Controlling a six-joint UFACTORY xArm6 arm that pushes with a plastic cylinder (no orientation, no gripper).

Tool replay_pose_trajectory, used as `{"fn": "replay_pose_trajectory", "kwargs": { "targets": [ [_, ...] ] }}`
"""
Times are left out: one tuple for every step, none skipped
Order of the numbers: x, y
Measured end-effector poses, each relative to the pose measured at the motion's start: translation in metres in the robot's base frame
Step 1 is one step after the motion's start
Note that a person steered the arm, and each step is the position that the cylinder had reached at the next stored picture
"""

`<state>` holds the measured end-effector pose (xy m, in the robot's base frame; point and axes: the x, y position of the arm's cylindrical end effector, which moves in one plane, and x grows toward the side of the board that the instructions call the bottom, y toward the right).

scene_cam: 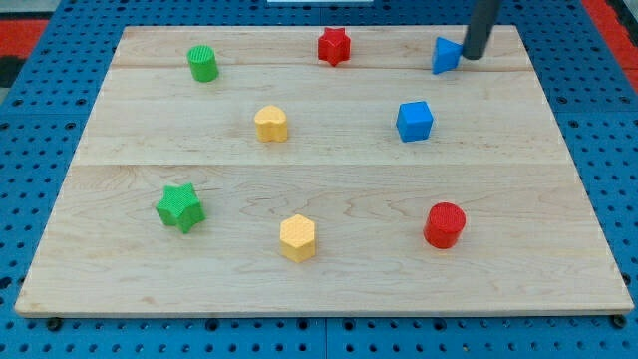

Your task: Move the triangle right below the red star

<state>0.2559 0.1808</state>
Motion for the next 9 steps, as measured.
{"fn": "replay_pose_trajectory", "kwargs": {
  "targets": [
    [-0.004, -0.033],
    [-0.006, -0.036],
    [-0.006, -0.074],
    [-0.005, -0.098],
    [-0.005, -0.097],
    [-0.023, -0.074],
    [-0.055, -0.087],
    [-0.063, -0.093],
    [-0.063, -0.143]
  ]
}}
